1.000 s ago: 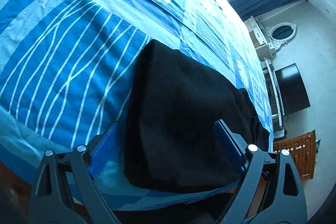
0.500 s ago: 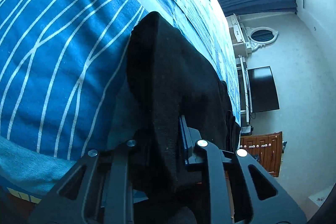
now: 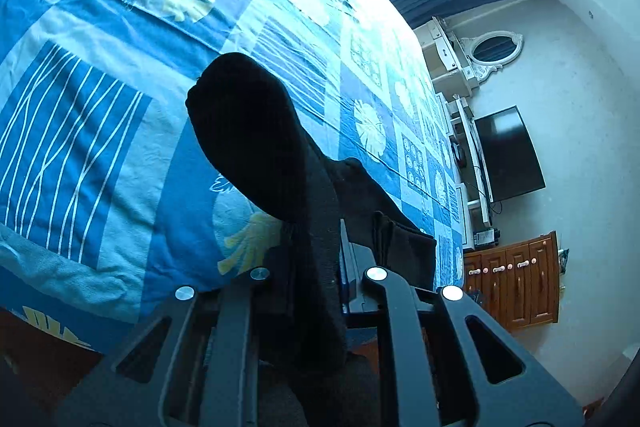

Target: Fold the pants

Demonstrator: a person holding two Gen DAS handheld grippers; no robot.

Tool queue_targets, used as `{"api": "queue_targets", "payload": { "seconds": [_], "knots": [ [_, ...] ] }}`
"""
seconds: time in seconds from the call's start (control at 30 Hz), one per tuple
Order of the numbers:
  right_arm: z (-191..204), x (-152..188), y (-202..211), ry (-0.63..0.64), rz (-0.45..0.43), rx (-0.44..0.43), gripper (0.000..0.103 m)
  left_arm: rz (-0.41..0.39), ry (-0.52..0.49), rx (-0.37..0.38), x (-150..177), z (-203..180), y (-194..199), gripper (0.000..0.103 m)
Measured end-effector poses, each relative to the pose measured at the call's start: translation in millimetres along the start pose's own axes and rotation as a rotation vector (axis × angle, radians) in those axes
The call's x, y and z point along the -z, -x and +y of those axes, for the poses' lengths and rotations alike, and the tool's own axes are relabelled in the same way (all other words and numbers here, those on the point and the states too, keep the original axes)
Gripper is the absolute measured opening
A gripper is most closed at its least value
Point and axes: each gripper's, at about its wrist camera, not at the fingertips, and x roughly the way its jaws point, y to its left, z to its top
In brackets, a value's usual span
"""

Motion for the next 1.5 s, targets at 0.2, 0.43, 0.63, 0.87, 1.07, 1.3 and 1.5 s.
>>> {"api": "queue_targets", "payload": {
  "seconds": [0.2,0.43,0.63,0.87,1.07,1.3,1.5],
  "knots": [
    [2.2,1.2,-0.3,0.005,-0.005,0.010,0.060,0.001,-0.100,-0.042,4.4,-91.7,-10.7,0.013],
    [3.0,1.8,-1.2,0.006,-0.008,0.009,0.060,0.025,-0.320,-0.183,37.7,-193.3,-61.0,0.013],
    [-0.5,0.9,-1.0,0.001,-0.009,0.000,0.060,0.069,-0.457,-0.253,68.8,-250.6,-127.4,0.013],
    [-7.9,1.1,1.9,-0.023,-0.010,-0.022,0.060,0.115,-0.554,-0.352,103.2,-278.2,-204.7,0.013],
    [-12.5,1.3,4.8,-0.042,-0.011,-0.039,0.060,0.137,-0.635,-0.463,132.0,-283.0,-258.2,0.013],
    [-20.2,1.2,6.9,-0.069,-0.008,-0.070,0.060,0.166,-0.672,-0.525,156.6,-275.9,-299.9,0.014],
    [-26.6,0.6,8.6,-0.093,-0.003,-0.093,0.060,0.155,-0.718,-0.575,169.3,-272.8,-317.8,0.014]
  ]
}}
